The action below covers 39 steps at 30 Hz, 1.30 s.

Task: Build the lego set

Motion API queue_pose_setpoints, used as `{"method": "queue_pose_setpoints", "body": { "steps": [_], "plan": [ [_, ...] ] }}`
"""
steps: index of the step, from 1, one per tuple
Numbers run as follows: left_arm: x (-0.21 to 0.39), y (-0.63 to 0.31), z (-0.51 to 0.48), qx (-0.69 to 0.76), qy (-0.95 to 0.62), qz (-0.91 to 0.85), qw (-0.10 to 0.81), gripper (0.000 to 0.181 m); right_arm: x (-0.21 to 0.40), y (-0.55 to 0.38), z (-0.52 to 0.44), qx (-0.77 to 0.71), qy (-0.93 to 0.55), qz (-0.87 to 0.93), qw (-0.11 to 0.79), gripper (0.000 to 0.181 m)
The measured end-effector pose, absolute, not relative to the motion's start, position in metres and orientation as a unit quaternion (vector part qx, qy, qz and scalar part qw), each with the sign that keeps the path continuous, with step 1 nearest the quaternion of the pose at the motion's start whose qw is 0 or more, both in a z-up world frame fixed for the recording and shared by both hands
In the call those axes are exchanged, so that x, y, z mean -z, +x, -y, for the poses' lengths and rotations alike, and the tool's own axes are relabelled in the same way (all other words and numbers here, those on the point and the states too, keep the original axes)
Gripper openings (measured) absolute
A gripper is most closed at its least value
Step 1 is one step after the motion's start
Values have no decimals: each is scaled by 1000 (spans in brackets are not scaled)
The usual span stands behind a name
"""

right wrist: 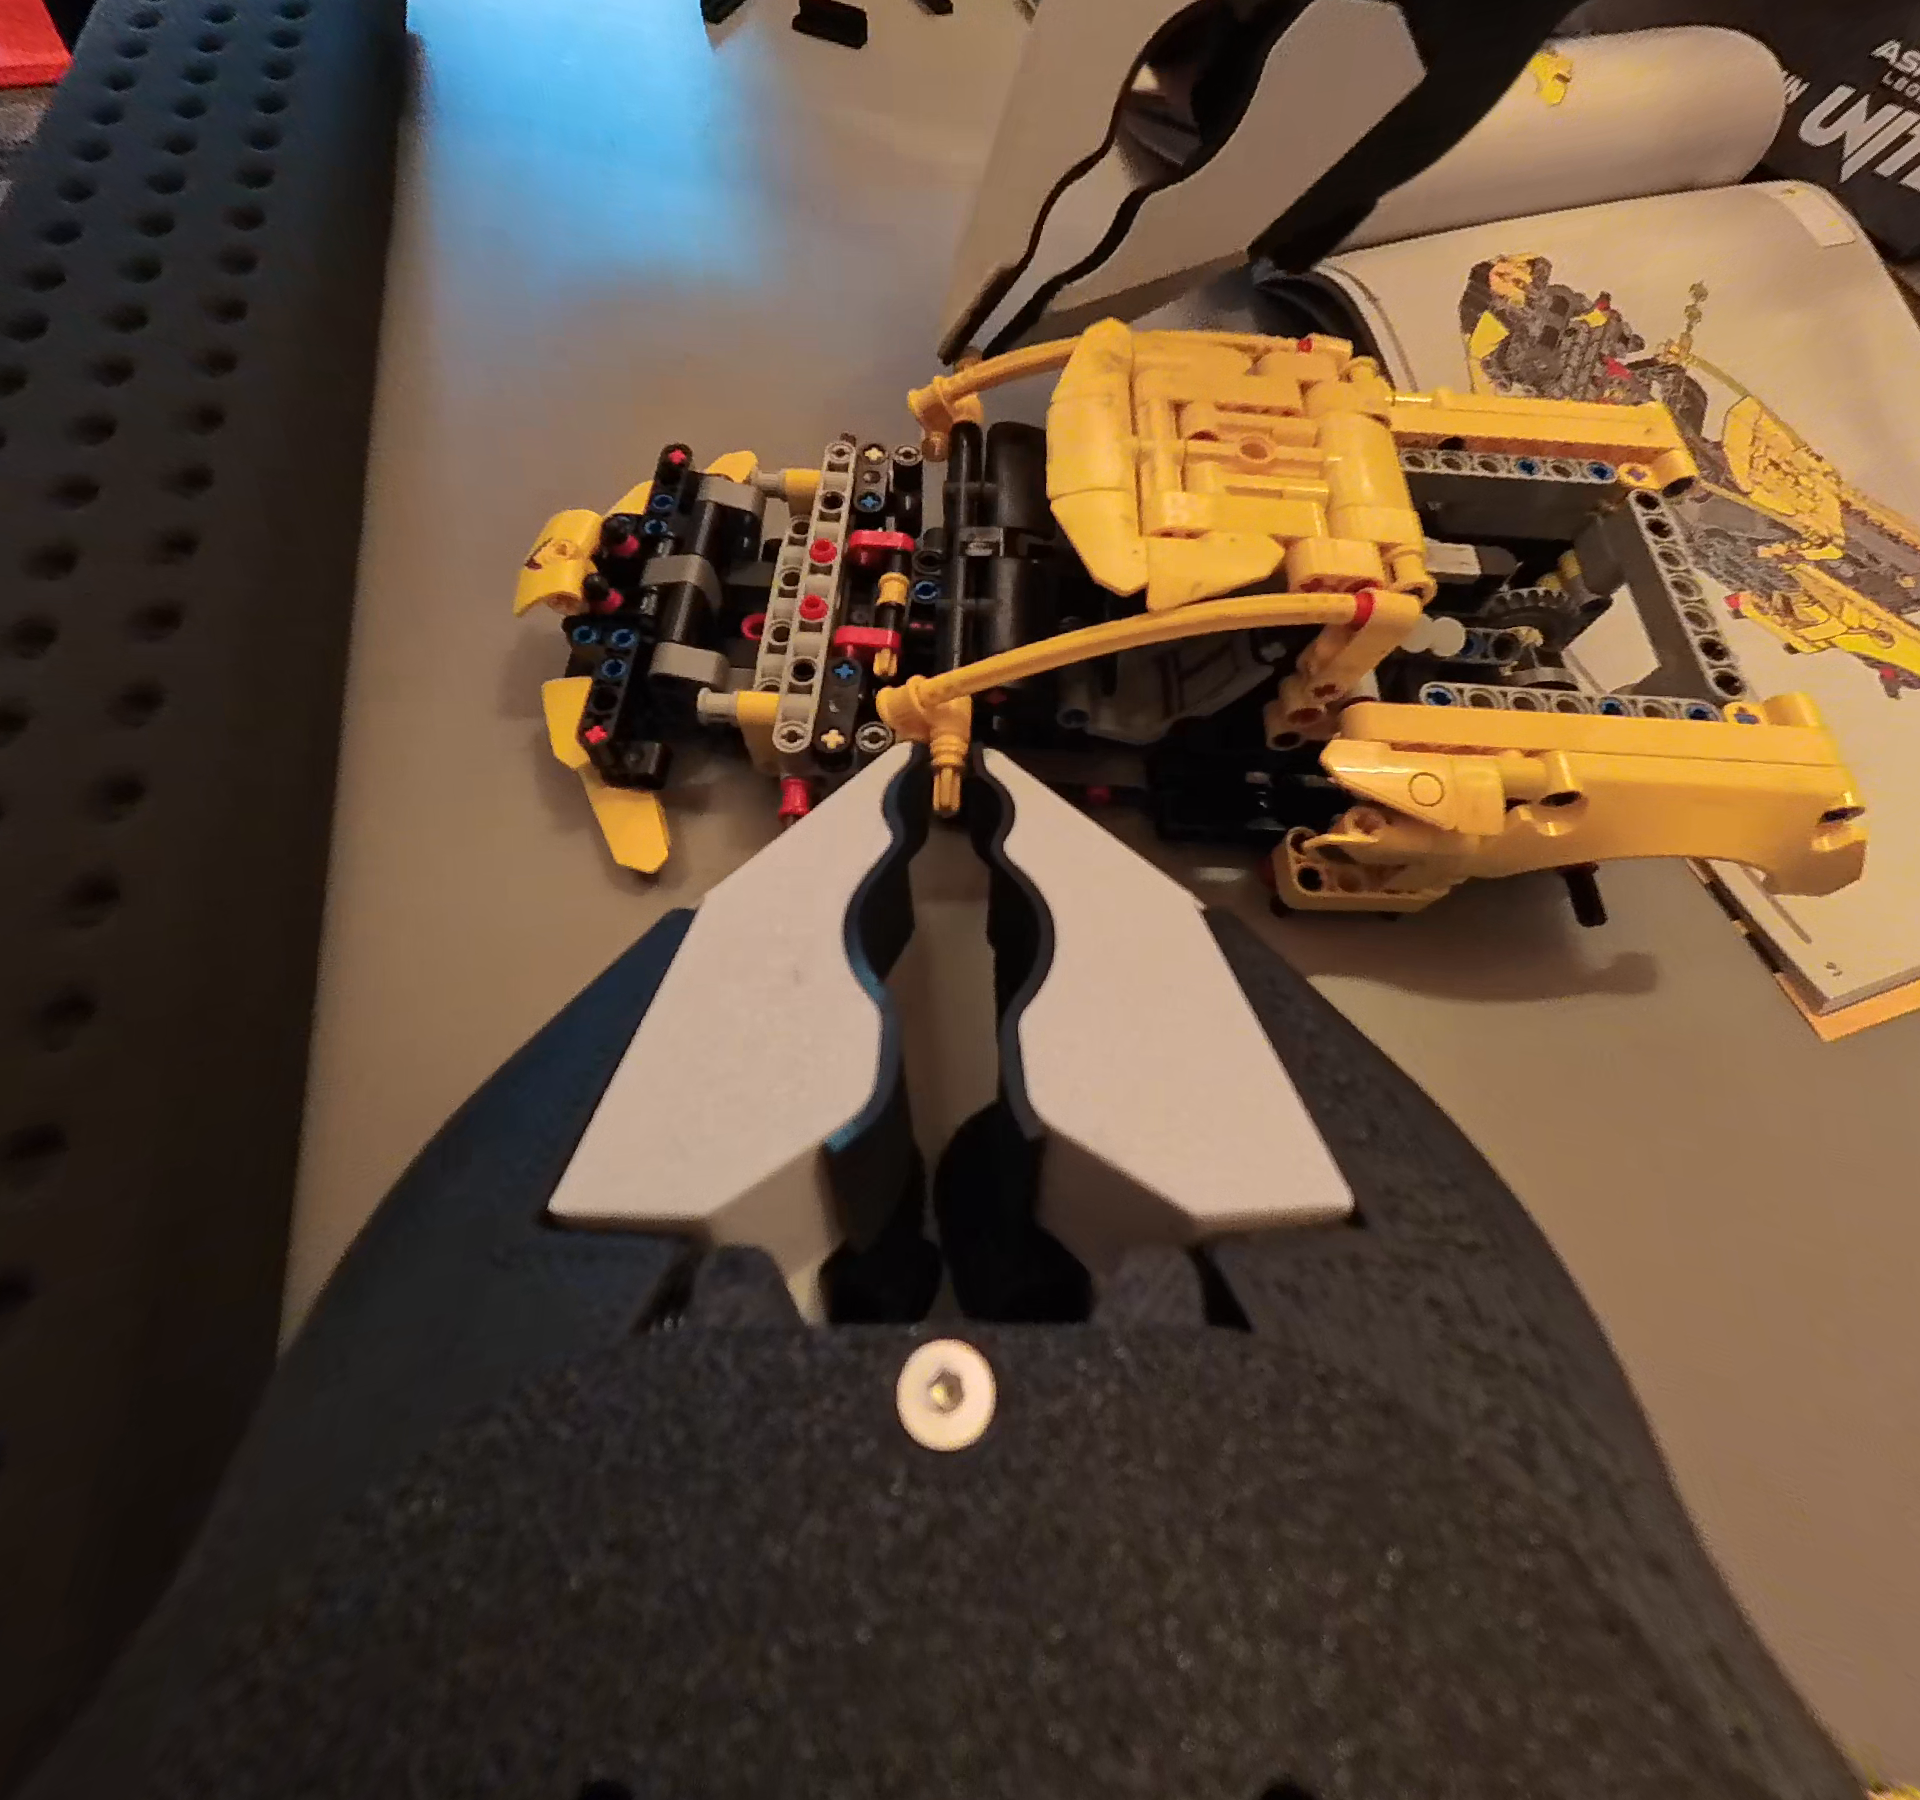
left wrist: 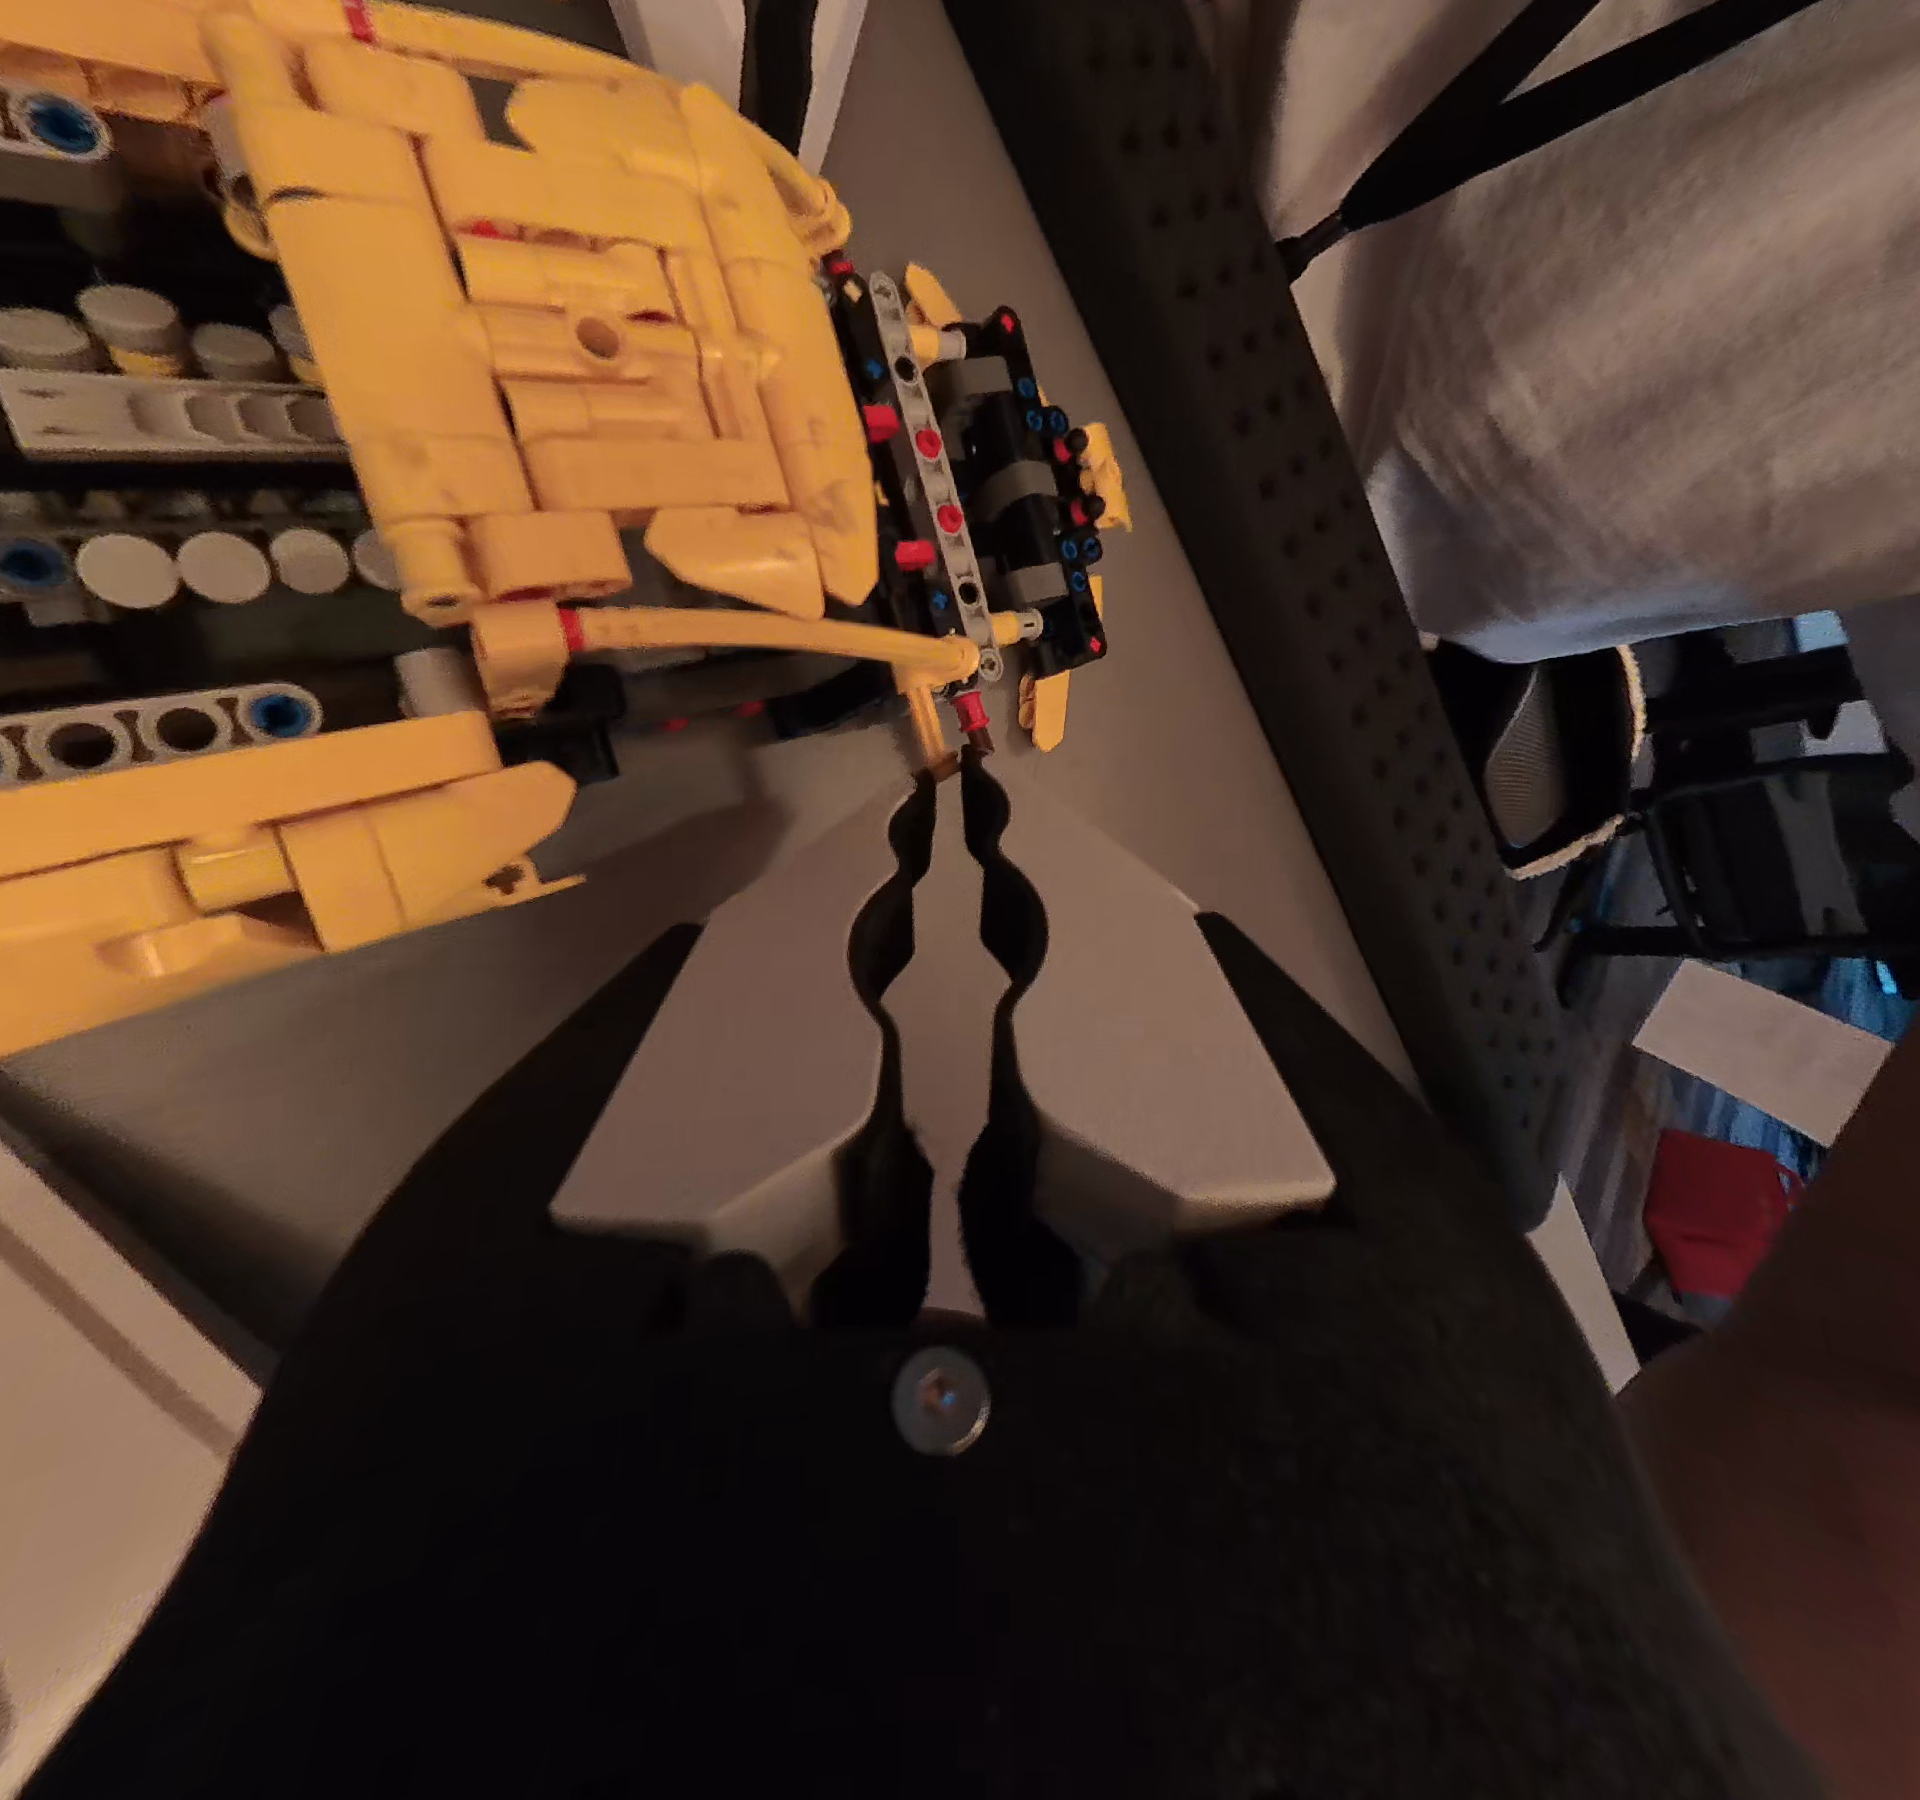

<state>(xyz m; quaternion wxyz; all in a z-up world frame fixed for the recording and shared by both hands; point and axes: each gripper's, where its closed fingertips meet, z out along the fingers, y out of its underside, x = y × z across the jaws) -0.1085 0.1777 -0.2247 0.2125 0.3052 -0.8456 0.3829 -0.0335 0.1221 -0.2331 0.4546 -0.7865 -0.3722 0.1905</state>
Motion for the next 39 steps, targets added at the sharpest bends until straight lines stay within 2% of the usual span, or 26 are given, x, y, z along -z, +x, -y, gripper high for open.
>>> {"method": "queue_pose_setpoints", "body": {
  "steps": [7, 16, 32, 39],
  "plan": [
    [225, -108, -180, -406, 344, 817, 221, 6, 233, -34, -122, -187, -785, 373, 457, 5],
    [225, -107, -179, -433, 388, 795, 171, 6, 233, -34, -122, -189, -786, 371, 457, 5],
    [226, -104, -172, -386, 398, 809, 196, 5, 233, -33, -121, -180, -785, 374, 460, 5],
    [232, -107, -177, -390, 436, 805, 94, 15, 233, -34, -123, -178, -785, 373, 461, 5]
  ]
}}
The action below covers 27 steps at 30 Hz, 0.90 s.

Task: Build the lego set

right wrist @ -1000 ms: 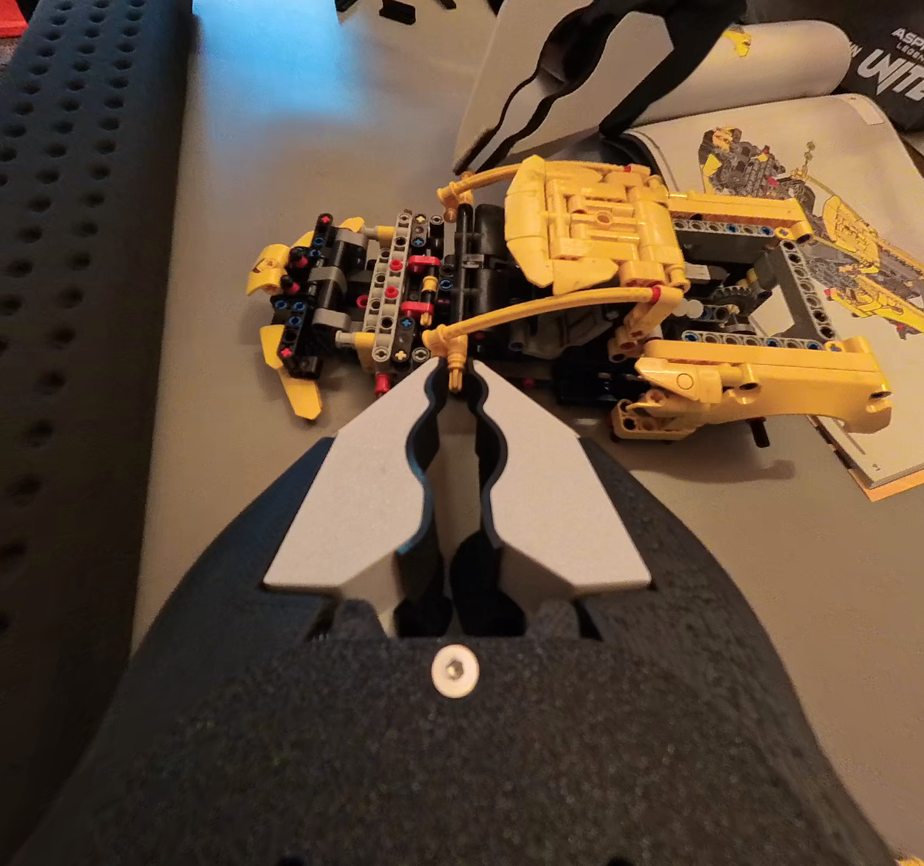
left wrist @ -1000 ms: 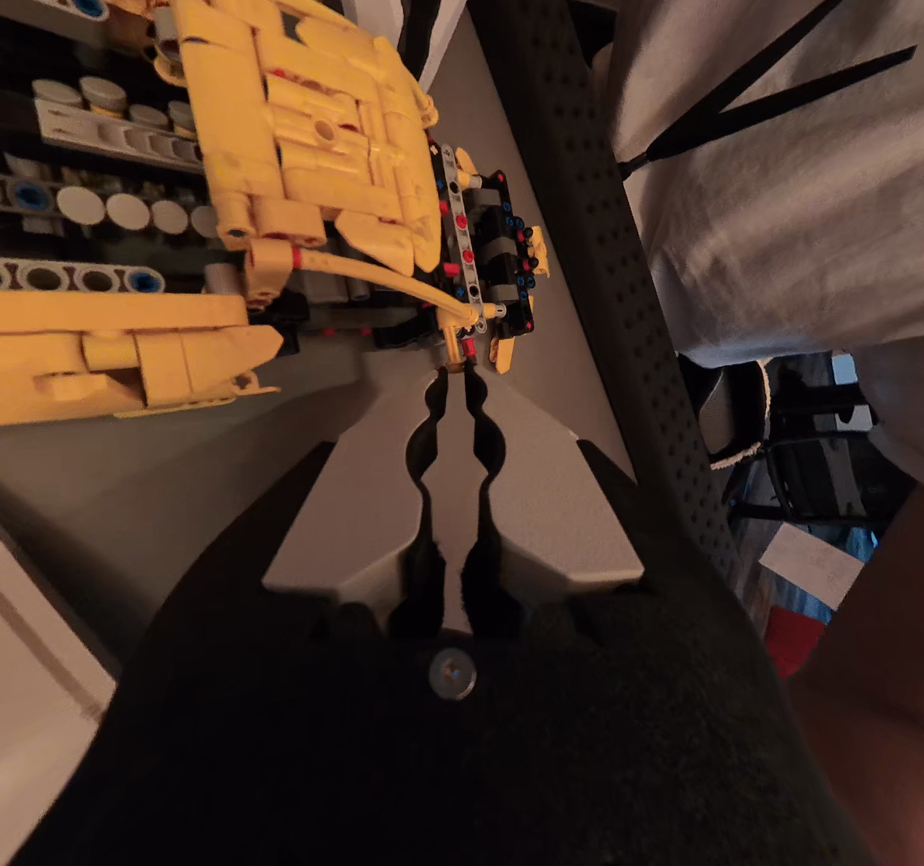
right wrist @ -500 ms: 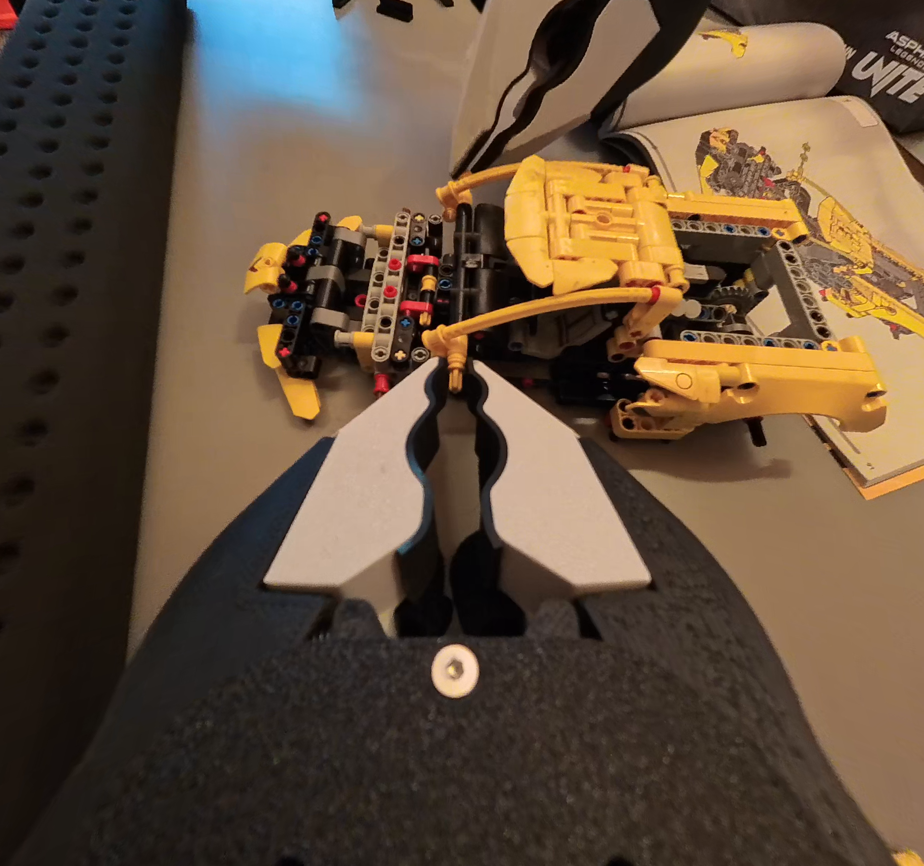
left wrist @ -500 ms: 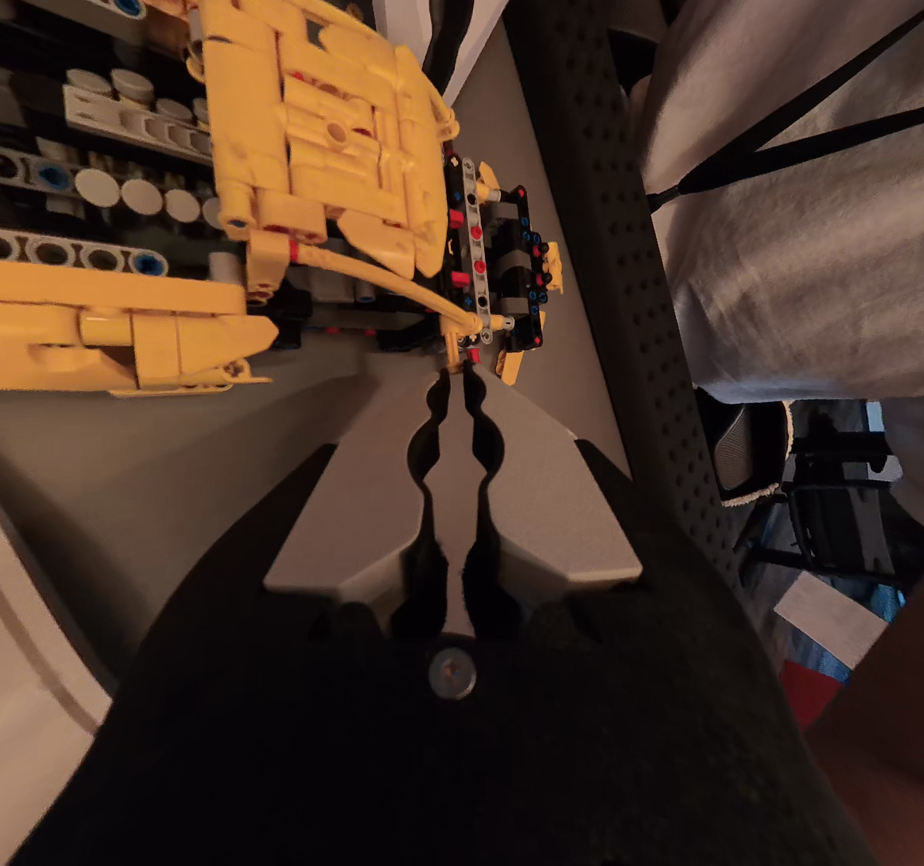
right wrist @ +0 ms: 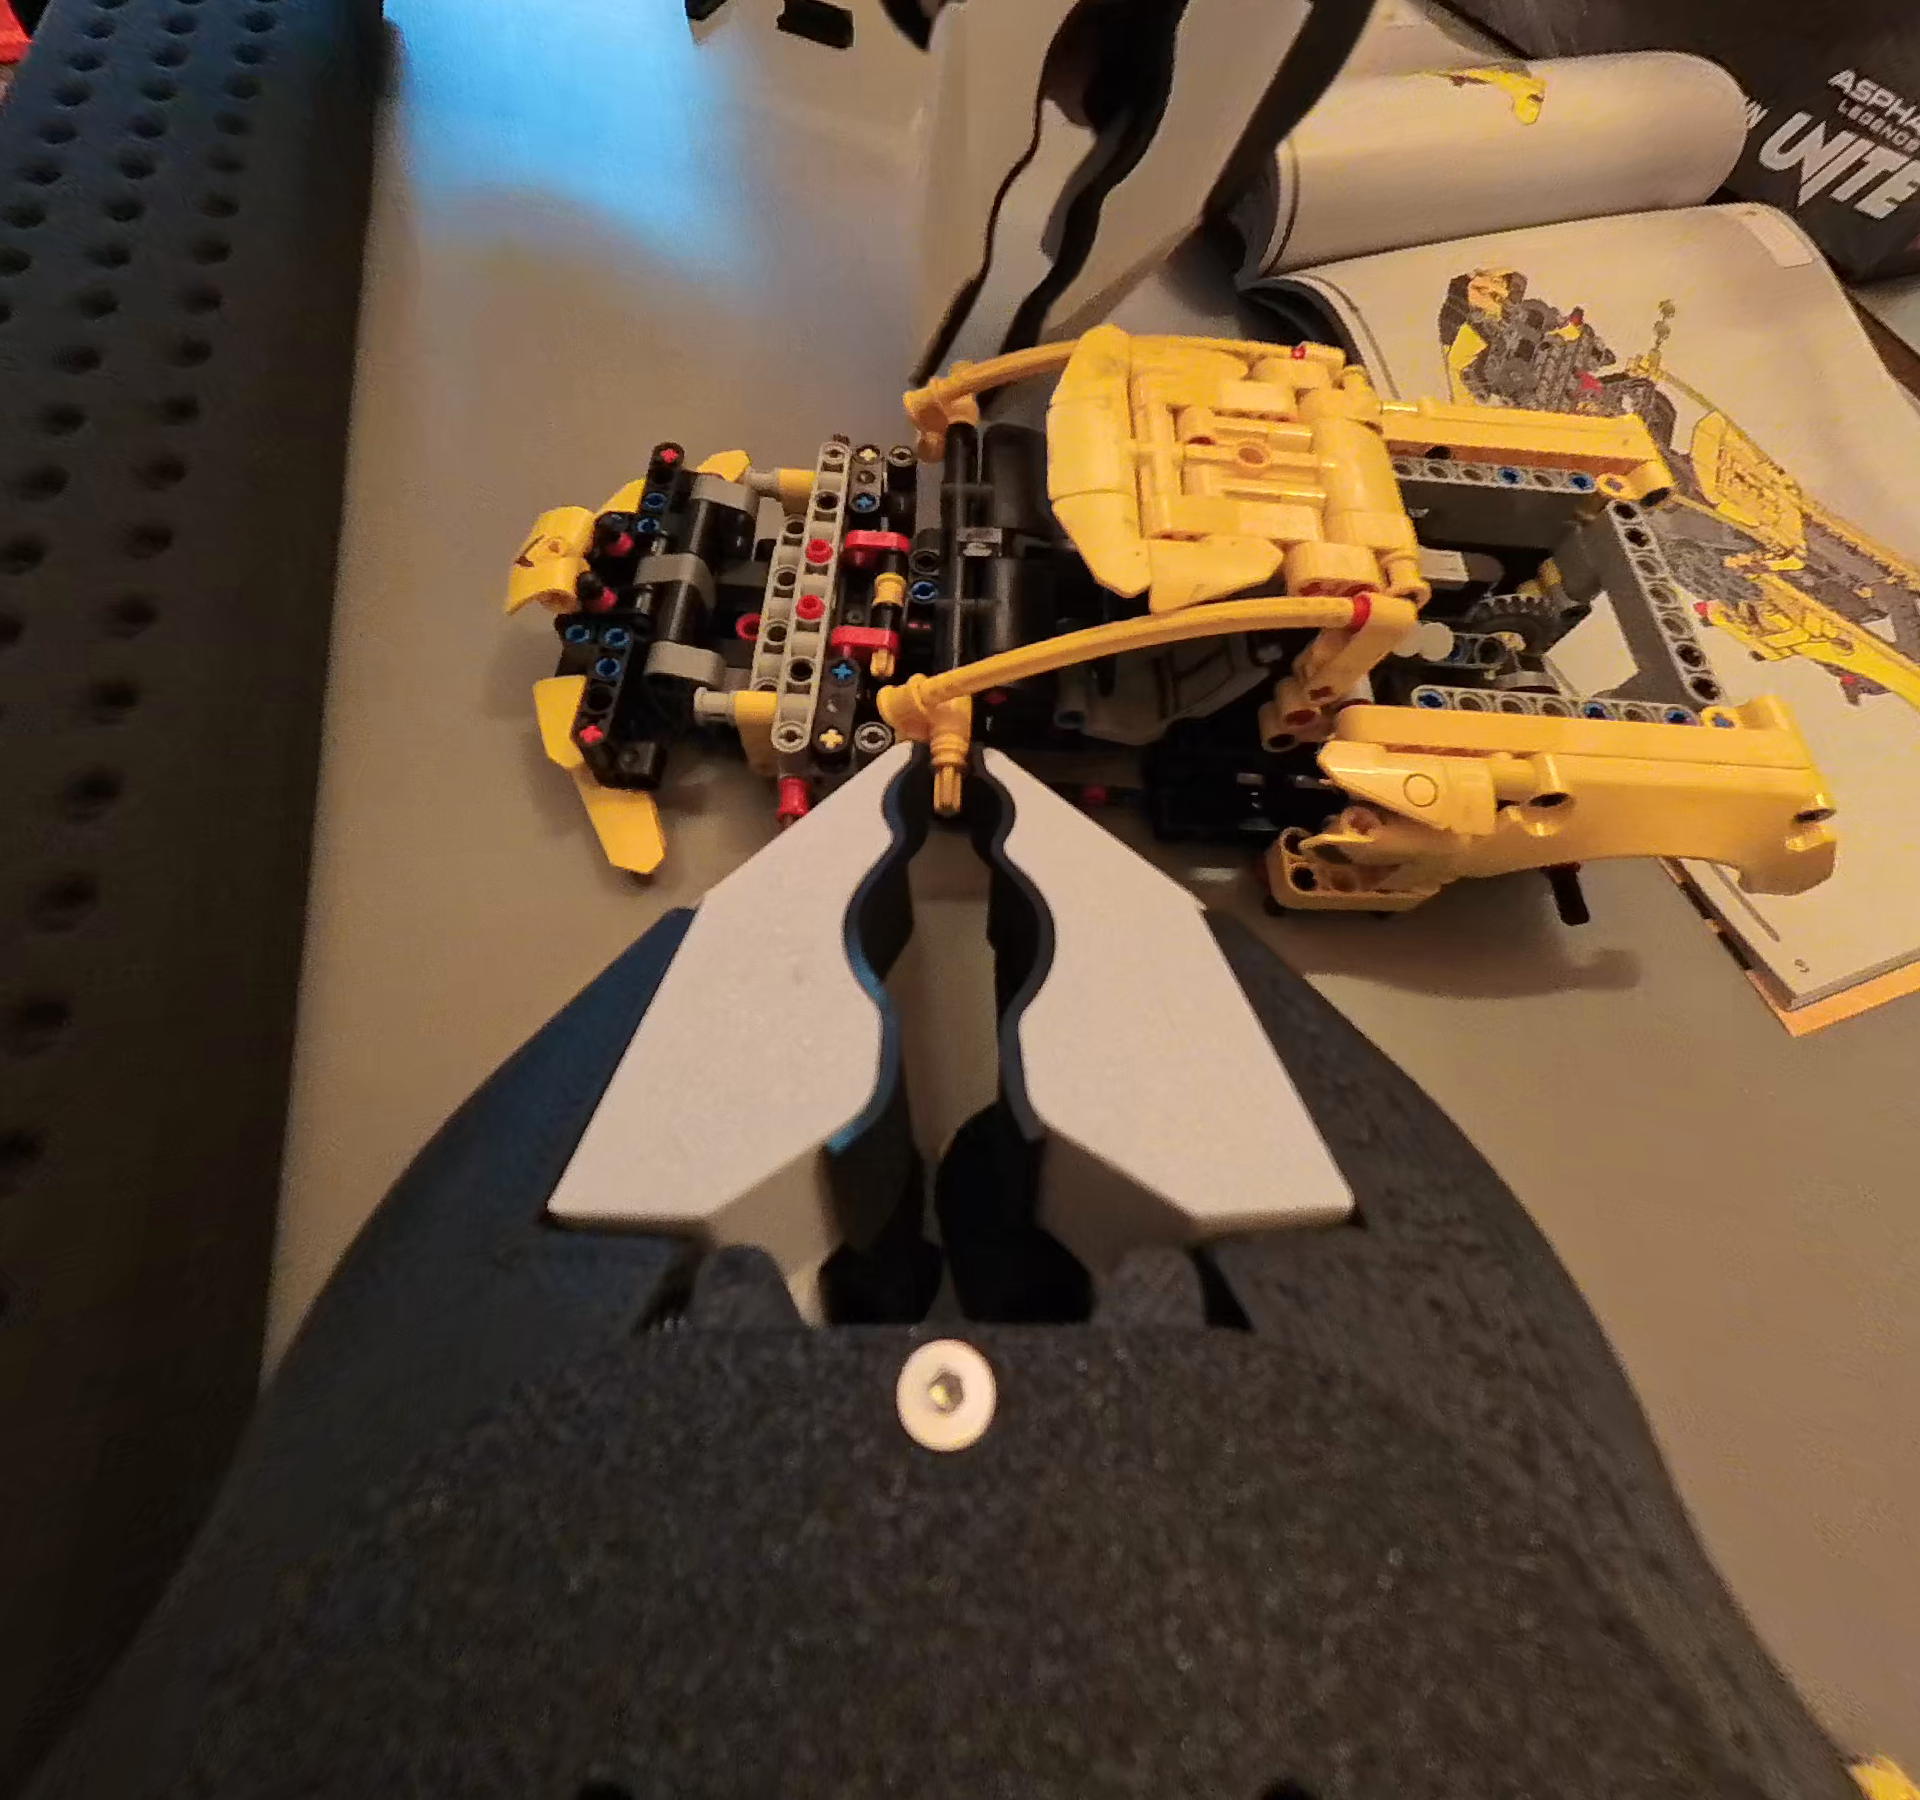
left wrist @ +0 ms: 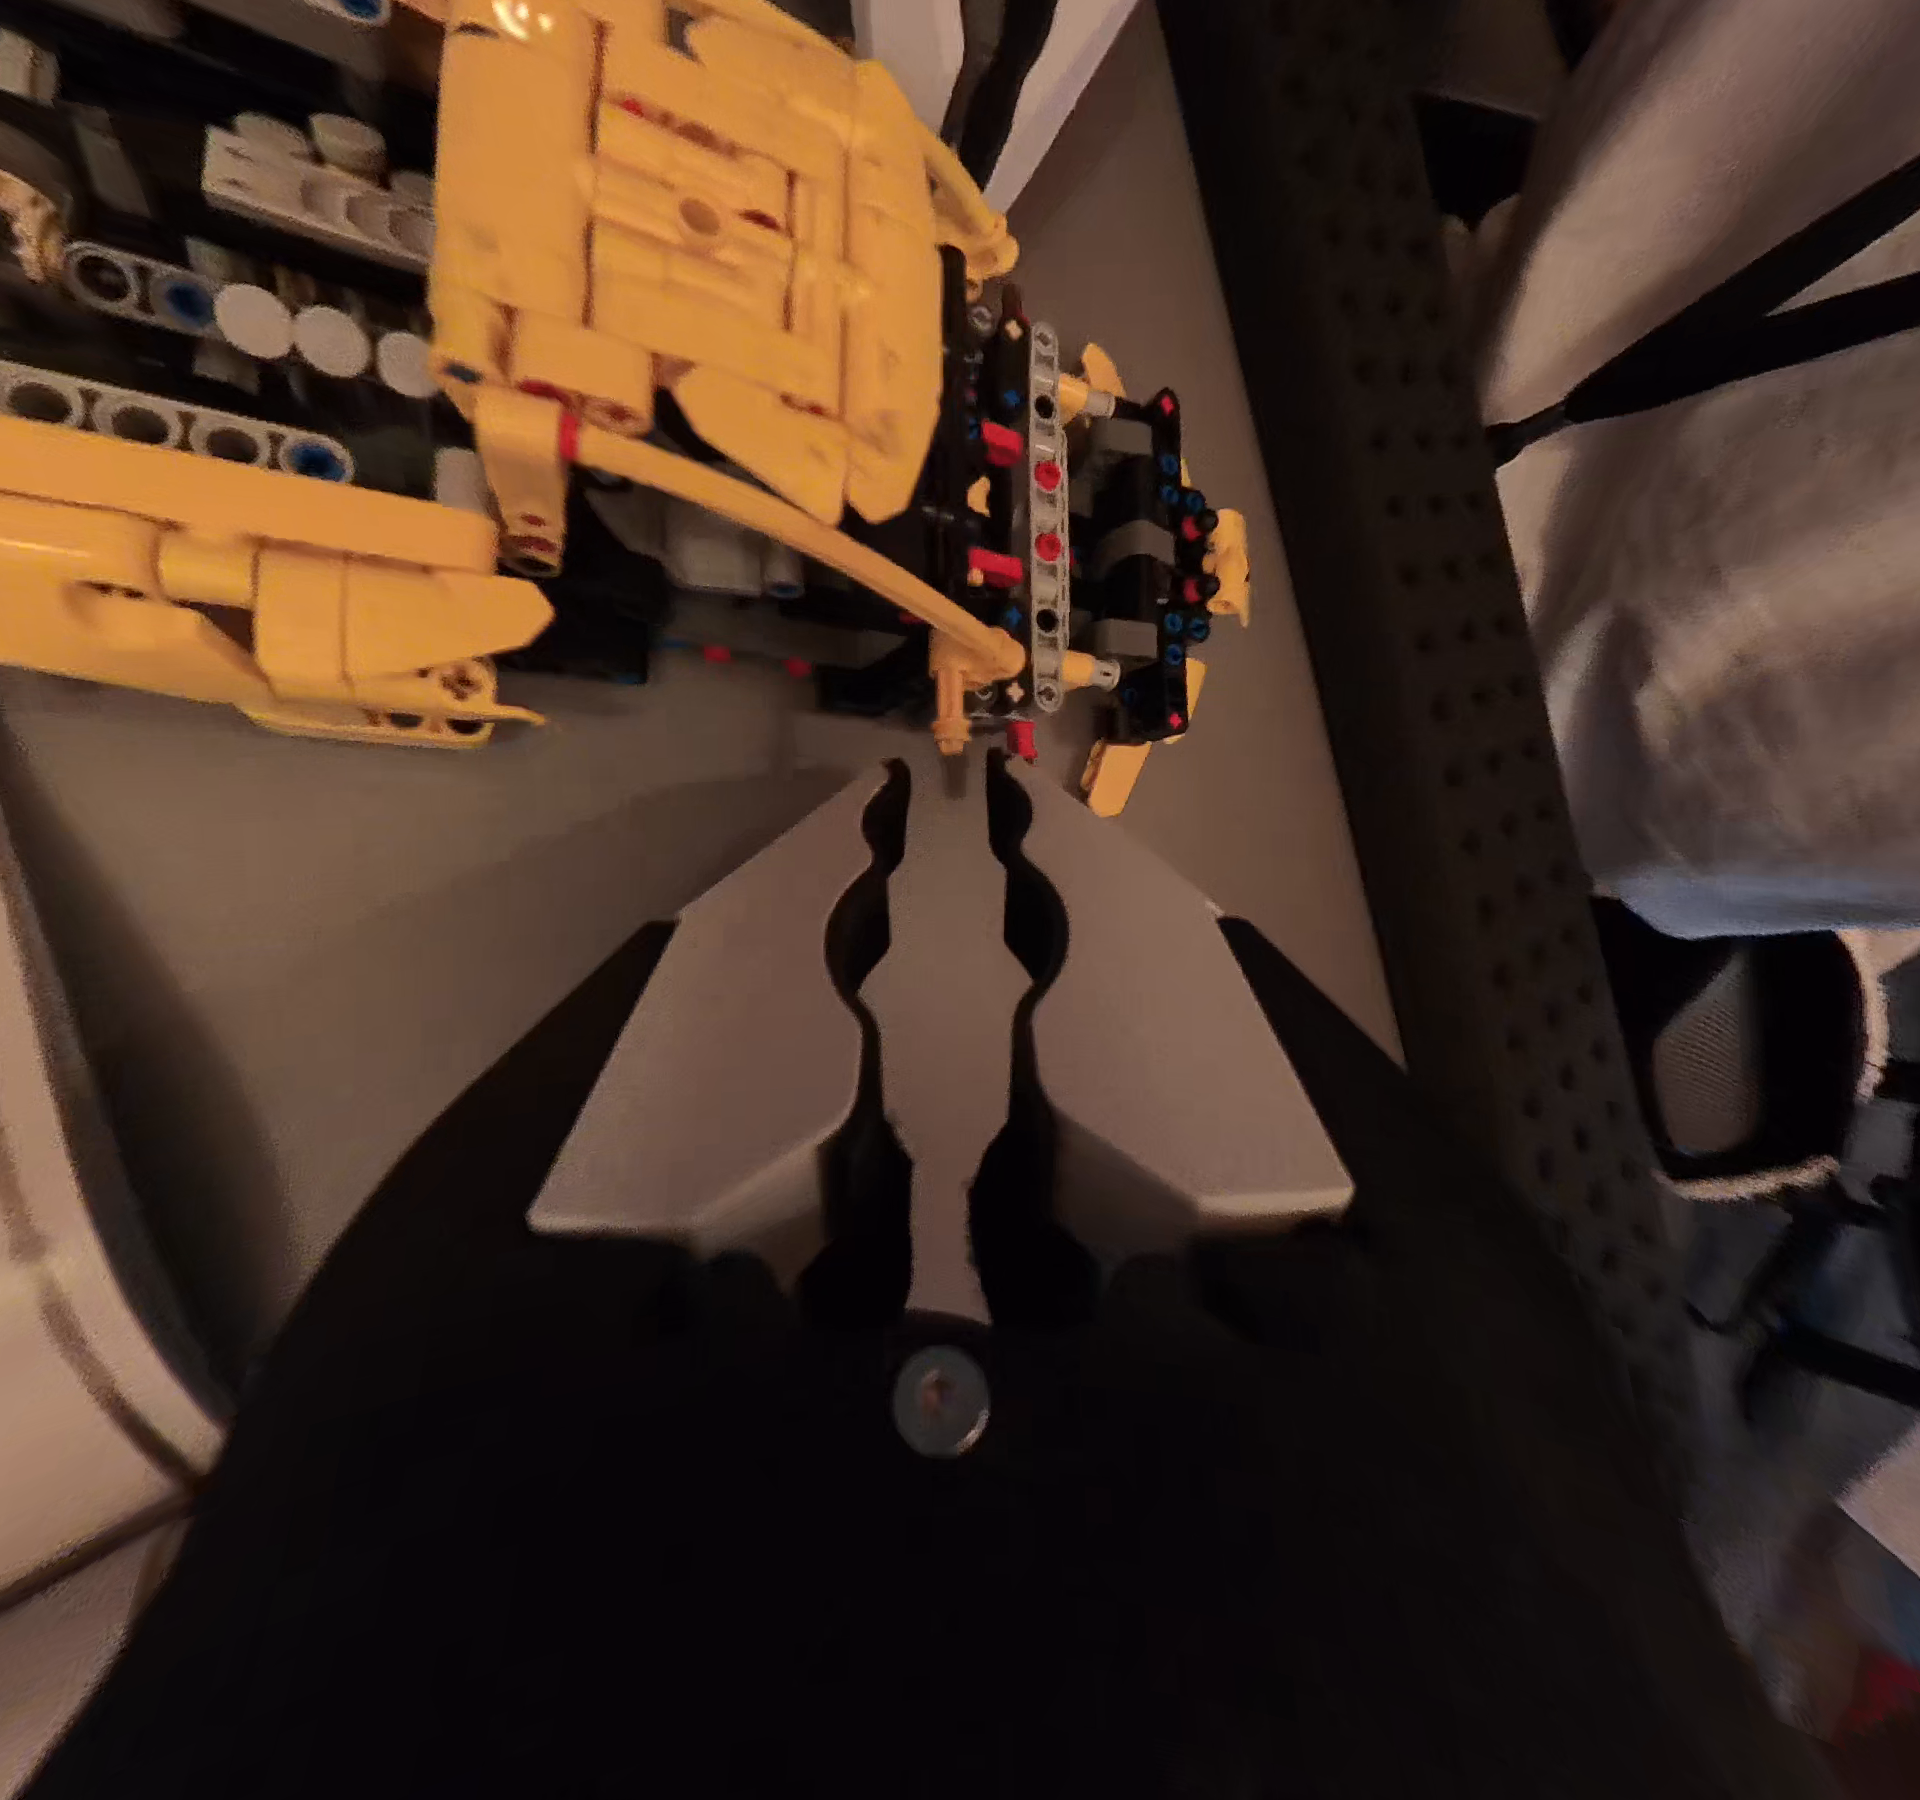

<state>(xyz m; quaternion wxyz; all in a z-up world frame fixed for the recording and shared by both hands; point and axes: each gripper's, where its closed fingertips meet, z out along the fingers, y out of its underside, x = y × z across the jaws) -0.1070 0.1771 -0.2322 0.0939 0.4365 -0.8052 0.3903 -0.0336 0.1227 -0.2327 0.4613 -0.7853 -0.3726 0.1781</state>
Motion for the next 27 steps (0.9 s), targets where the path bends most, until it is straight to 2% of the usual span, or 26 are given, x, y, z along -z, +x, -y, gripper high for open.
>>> {"method": "queue_pose_setpoints", "body": {
  "steps": [6, 13, 16, 21, 27],
  "plan": [
    [231, -103, -169, -413, 451, 790, -33, 17, 233, -34, -123, -178, -785, 373, 461, 5],
    [230, -101, -187, -310, 410, 829, -222, 13, 233, -34, -123, -181, -786, 372, 460, 5],
    [233, -101, -184, -311, 398, 834, -223, 7, 233, -34, -122, -181, -786, 371, 460, 5],
    [229, -104, -177, -360, 405, 824, -167, 9, 233, -34, -122, -184, -787, 370, 459, 5],
    [230, -102, -178, -320, 401, 845, -154, 6, 233, -34, -122, -183, -787, 370, 459, 5]
  ]
}}
